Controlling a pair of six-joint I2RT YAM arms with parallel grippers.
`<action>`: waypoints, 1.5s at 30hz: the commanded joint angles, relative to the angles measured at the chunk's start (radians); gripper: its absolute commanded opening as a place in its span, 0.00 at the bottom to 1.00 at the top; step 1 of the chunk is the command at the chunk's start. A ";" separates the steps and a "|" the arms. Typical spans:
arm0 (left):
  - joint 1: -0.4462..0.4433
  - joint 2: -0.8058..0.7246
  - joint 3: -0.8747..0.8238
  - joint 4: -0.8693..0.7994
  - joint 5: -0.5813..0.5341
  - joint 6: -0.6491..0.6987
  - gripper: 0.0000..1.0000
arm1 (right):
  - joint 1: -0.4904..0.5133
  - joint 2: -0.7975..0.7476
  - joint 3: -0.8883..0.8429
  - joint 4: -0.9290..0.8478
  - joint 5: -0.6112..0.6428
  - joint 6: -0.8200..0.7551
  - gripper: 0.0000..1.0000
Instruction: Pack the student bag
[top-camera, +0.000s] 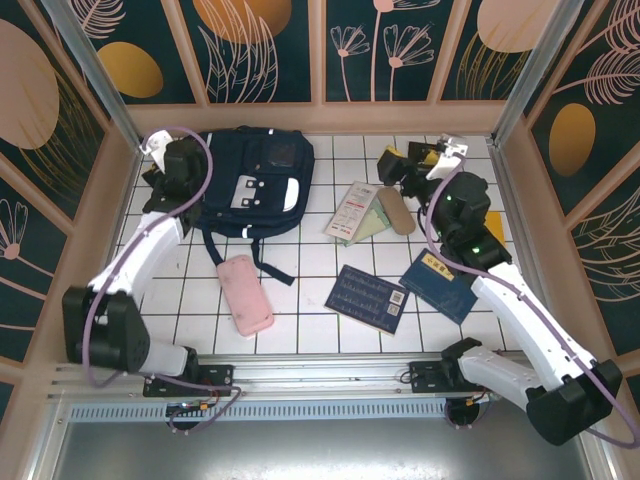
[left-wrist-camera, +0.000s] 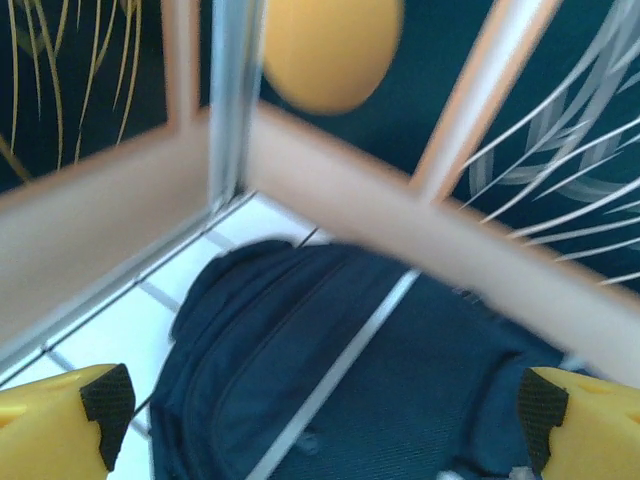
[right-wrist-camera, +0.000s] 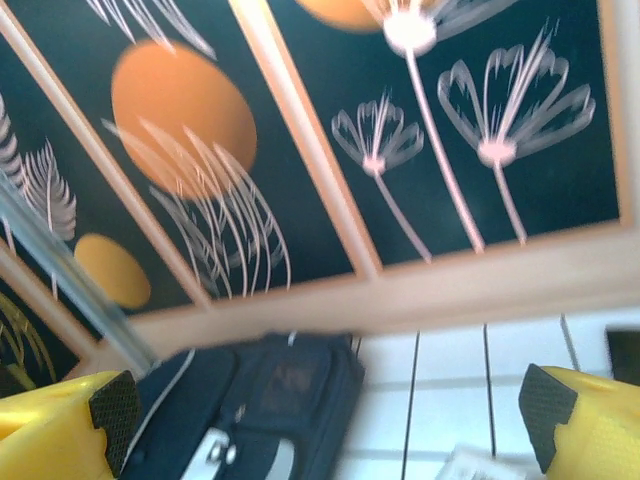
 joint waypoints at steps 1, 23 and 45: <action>0.153 0.076 0.042 -0.113 0.182 -0.145 0.99 | 0.014 0.012 -0.038 -0.117 -0.095 0.072 0.99; 0.261 0.490 0.137 -0.024 0.737 -0.144 0.83 | 0.153 0.405 -0.084 0.018 -0.506 0.189 0.93; 0.017 0.160 -0.424 0.282 0.838 -0.523 0.71 | 0.088 1.125 0.552 -0.168 -0.440 0.274 0.85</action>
